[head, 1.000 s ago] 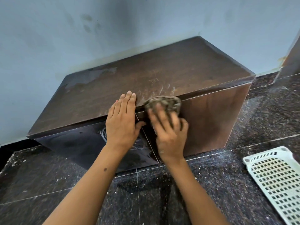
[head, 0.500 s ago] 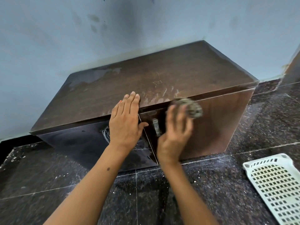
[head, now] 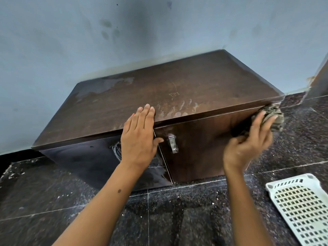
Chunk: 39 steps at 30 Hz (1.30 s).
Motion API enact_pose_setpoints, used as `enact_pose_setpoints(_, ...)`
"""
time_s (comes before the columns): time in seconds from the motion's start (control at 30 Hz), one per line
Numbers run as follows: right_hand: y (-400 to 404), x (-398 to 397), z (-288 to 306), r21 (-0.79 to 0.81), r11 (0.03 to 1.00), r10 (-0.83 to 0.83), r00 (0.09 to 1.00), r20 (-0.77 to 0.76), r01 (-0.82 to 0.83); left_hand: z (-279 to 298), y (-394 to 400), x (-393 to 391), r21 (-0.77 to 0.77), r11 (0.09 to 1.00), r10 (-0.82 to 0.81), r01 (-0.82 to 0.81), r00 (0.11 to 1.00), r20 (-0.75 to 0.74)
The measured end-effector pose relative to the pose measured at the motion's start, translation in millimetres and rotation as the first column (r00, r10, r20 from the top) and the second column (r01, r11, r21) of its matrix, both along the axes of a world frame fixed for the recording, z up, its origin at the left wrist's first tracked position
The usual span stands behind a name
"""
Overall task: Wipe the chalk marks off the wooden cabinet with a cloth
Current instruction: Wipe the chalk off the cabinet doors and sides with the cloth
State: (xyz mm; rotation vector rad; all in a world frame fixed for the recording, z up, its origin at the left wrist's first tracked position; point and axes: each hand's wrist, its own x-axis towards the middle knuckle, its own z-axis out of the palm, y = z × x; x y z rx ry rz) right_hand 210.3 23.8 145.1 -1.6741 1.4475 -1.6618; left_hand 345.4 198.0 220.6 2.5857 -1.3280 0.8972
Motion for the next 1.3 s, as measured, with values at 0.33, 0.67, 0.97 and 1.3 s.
enact_pose_setpoints(0.33, 50, 24, -3, -0.241, 0.96, 0.104, 0.979, -0.174, -0.145, 1, 1, 1, 0.006, 1.0, -0.007, 0.007, 1.0, -0.019)
enact_pose_setpoints(0.67, 15, 13, 36, 0.016, 1.0, 0.008, 0.995, 0.096, -0.01, 2, 0, -2, 0.019, 1.0, 0.01, -0.009, 0.999, -0.034)
enact_pose_setpoints(0.97, 116, 57, -30, -0.348, 0.801, 0.322, 0.84, -0.437, -0.488, 7, 1, -5, 0.044, 0.999, 0.01, -0.006, 0.995, -0.097)
enact_pose_setpoints(1.3, 121, 44, -18, -0.157, 0.885, 0.343, 0.842, -0.416, -0.438, 30, 17, -2, 0.206, 0.972, -0.063, 0.114, 0.97, -0.237)
